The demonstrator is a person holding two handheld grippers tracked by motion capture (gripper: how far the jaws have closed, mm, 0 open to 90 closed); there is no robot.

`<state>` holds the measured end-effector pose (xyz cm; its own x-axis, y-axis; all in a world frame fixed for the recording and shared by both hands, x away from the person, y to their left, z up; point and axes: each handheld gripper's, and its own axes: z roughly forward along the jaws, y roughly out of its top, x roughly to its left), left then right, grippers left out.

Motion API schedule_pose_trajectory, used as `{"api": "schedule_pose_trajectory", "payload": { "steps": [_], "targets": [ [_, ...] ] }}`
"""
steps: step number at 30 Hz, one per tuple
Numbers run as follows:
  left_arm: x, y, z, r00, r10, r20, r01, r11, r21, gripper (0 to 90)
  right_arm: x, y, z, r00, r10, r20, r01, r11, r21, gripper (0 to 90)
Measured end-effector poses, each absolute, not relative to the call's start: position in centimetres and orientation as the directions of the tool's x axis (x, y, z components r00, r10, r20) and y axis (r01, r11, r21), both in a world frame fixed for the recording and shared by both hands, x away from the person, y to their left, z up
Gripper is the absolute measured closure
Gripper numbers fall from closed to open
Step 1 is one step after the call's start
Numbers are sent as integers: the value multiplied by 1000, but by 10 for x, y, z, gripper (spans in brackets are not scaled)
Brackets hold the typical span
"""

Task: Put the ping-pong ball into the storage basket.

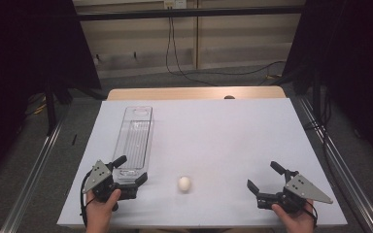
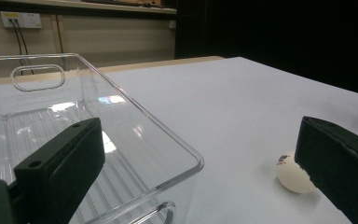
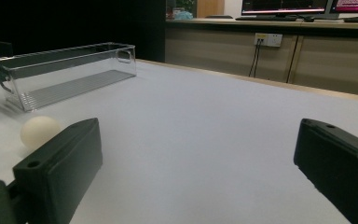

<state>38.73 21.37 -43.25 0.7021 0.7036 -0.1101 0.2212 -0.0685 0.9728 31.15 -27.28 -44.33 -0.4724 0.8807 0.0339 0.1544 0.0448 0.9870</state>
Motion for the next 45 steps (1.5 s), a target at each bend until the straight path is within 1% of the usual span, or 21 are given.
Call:
{"api": "schedule_pose_trajectory", "payload": {
  "steps": [4,5,6,7,9,10,11,12,13,16,18,19,20,21,23,26,28,30,35,39,45],
  "targets": [
    [388,210,-431,707,701,-100,215,-77,974,17,311,-273,-443,-480,877,30,152,49,987,6],
    [388,211,-430,718,691,-82,208,-101,973,17,311,-273,-443,-480,877,30,152,49,987,6],
    [388,208,-430,712,695,-101,218,-81,973,17,310,-273,-443,-481,876,30,153,50,987,7],
    [389,209,-429,719,690,-82,210,-103,972,16,310,-273,-443,-484,874,28,154,54,987,7],
    [389,207,-429,725,684,-80,214,-113,970,17,310,-272,-443,-483,875,27,151,53,987,7],
    [389,205,-429,721,686,-97,214,-87,973,17,310,-272,-443,-484,874,27,152,54,987,7],
    [389,205,-428,727,682,-82,211,-108,972,16,310,-272,-443,-486,874,25,150,55,987,7],
    [389,203,-428,723,685,-90,215,-98,972,17,310,-272,-443,-483,875,26,150,53,987,7],
    [390,203,-427,723,686,-80,212,-110,971,17,310,-272,-443,-484,874,27,151,53,987,7],
    [390,199,-426,719,688,-95,216,-91,972,16,310,-272,-442,-493,870,25,148,56,987,7],
    [391,199,-425,736,673,-72,212,-128,969,17,310,-272,-442,-493,870,23,146,56,988,7],
    [390,196,-424,729,678,-93,217,-100,971,16,310,-272,-442,-490,871,23,146,57,988,7],
    [390,197,-423,733,676,-77,214,-121,969,16,310,-272,-442,-490,871,23,146,56,988,7],
    [390,194,-423,728,680,-93,220,-103,970,16,310,-272,-442,-489,872,21,144,57,988,7],
    [391,194,-421,734,674,-80,219,-123,968,17,310,-272,-442,-489,872,21,144,57,988,7],
    [391,190,-418,736,670,-95,226,-112,968,16,309,-272,-442,-489,872,21,144,57,988,8],
    [392,189,-416,741,667,-77,225,-138,965,16,309,-272,-442,-486,874,25,145,52,988,8],
    [392,184,-415,739,668,-86,227,-127,966,16,309,-272,-442,-490,872,26,145,52,988,8],
    [393,178,-413,753,654,-77,233,-154,960,16,309,-272,-442,-488,873,21,139,54,989,8],
    [394,171,-413,754,648,-105,257,-144,956,16,309,-271,-442,-497,868,20,140,57,989,8],
    [396,165,-412,767,634,-98,261,-168,951,16,309,-271,-442,-499,867,22,140,56,989,8]
  ]
}}
